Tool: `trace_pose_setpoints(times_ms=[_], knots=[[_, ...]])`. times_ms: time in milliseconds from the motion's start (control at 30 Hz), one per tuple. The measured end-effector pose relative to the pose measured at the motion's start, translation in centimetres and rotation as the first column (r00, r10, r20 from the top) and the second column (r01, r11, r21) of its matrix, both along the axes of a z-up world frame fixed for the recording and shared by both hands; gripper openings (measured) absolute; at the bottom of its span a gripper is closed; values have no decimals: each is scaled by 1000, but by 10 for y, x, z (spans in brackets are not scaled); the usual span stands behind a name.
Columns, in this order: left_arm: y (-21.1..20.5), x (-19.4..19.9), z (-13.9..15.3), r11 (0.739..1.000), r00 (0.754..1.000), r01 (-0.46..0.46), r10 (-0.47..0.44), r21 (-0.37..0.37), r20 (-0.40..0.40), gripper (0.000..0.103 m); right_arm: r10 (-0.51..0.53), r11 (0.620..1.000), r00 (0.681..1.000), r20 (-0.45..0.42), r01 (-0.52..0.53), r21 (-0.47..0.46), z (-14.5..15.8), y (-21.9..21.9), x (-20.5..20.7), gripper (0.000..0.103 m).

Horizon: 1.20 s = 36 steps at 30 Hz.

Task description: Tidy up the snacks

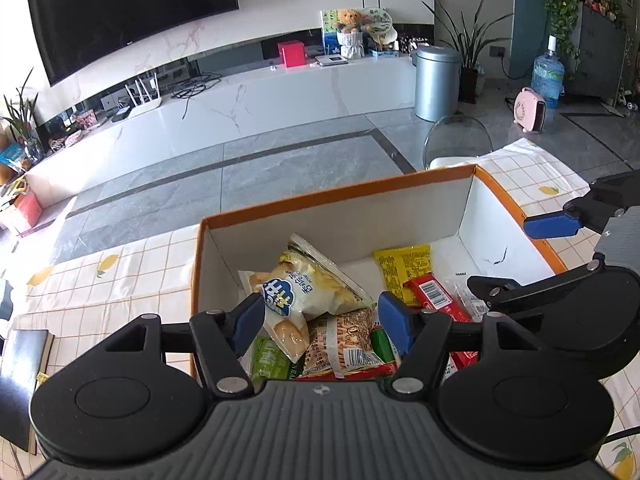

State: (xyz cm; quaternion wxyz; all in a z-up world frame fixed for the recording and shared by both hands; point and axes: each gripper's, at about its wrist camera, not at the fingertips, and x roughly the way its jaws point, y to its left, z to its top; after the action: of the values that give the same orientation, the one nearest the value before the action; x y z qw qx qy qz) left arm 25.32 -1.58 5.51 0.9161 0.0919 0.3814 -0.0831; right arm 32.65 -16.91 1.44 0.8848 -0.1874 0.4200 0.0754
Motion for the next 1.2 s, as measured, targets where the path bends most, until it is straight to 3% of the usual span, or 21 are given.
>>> trace_pose_setpoints(times_ms=[367,600,933,1200], knots=[[3,-59,57,999,984,-34,41,-40,176,81,-19,996,977,213,0,91,75,-14,-79,84],[6,-106,76,998,959,-56,63,-34,276,88,-1,993,947,320,-37,114,100,-16,-142,93],[3,-167,72,995,914,-99,89,5,397,95,-72,974,897,435,-30,225,98,-21,-230,99],[5,-183,37,991,924,-128,110,25,366,95,-148,951,922,359,33,307,67,-18,-261,99]])
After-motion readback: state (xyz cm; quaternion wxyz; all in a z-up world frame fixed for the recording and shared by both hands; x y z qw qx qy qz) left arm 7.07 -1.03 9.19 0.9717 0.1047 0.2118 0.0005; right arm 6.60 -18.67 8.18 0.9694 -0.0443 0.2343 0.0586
